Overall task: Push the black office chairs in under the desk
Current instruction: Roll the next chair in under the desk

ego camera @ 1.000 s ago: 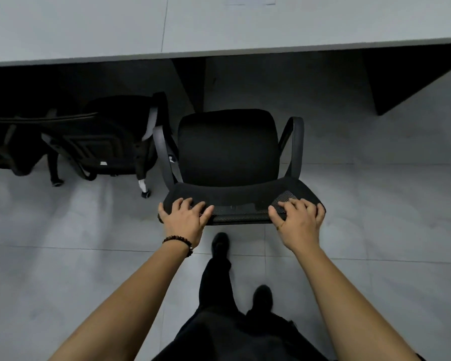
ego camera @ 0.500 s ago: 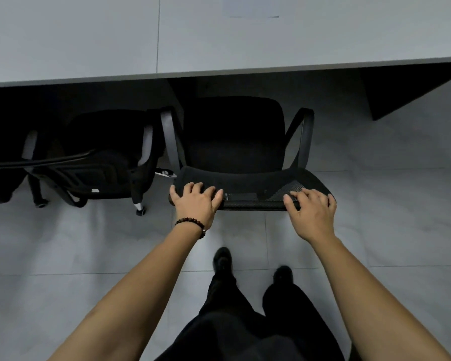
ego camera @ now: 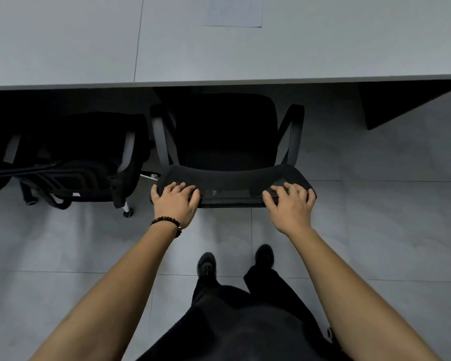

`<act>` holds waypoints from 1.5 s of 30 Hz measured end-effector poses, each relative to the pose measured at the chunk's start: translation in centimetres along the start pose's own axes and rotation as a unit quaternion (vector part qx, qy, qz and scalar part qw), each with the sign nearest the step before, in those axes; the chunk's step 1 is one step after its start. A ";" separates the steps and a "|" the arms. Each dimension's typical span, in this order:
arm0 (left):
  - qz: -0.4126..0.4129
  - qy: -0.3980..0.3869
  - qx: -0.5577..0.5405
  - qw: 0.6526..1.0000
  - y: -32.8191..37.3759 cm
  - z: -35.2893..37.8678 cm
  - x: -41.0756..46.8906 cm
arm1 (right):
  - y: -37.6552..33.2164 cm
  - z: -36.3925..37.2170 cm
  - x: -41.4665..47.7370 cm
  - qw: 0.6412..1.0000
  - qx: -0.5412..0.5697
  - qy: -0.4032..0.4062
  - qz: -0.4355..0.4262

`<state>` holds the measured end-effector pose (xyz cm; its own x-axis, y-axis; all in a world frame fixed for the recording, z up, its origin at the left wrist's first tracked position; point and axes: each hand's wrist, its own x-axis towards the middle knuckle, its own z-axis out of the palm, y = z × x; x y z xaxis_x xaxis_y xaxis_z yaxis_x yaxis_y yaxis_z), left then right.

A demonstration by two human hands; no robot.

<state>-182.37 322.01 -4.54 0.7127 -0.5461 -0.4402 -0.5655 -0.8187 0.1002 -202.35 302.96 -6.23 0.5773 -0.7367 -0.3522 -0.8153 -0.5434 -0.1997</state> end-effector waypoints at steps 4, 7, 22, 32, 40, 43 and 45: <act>-0.016 0.000 -0.004 1.000 0.4 0.5 -0.9 | 0.9 -0.1 -0.5 1.000 -0.002 -0.002 -0.022; -0.024 0.014 -0.004 1.000 0.5 1.2 -1.9 | 1.1 -0.1 -1.0 1.000 0.000 0.007 -0.028; 0.036 -0.002 0.023 0.999 -1.8 0.4 -2.9 | -0.1 0.1 -3.8 0.999 -0.022 -0.029 -0.009; 0.036 0.028 0.068 0.997 -1.9 1.7 -2.5 | 0.1 1.8 -4.1 1.000 -0.018 0.017 0.005; 0.055 -0.006 0.007 0.998 -2.2 -0.3 -1.9 | -0.8 0.1 -3.5 1.000 0.007 -0.009 0.007; 0.080 0.019 -0.072 0.994 -2.9 -1.3 -4.0 | -0.7 -1.2 -4.8 0.998 0.049 -0.023 -0.011; 0.088 0.056 -0.136 0.985 -3.9 -1.6 -6.7 | -0.9 -2.0 -6.9 0.992 0.125 -0.024 -0.007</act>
<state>-184.30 328.61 -0.52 0.6640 -0.6871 -0.2948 -0.5628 -0.7189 0.4080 -205.49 307.73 -1.78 0.5902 -0.7067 -0.3901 -0.7966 -0.4316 -0.4233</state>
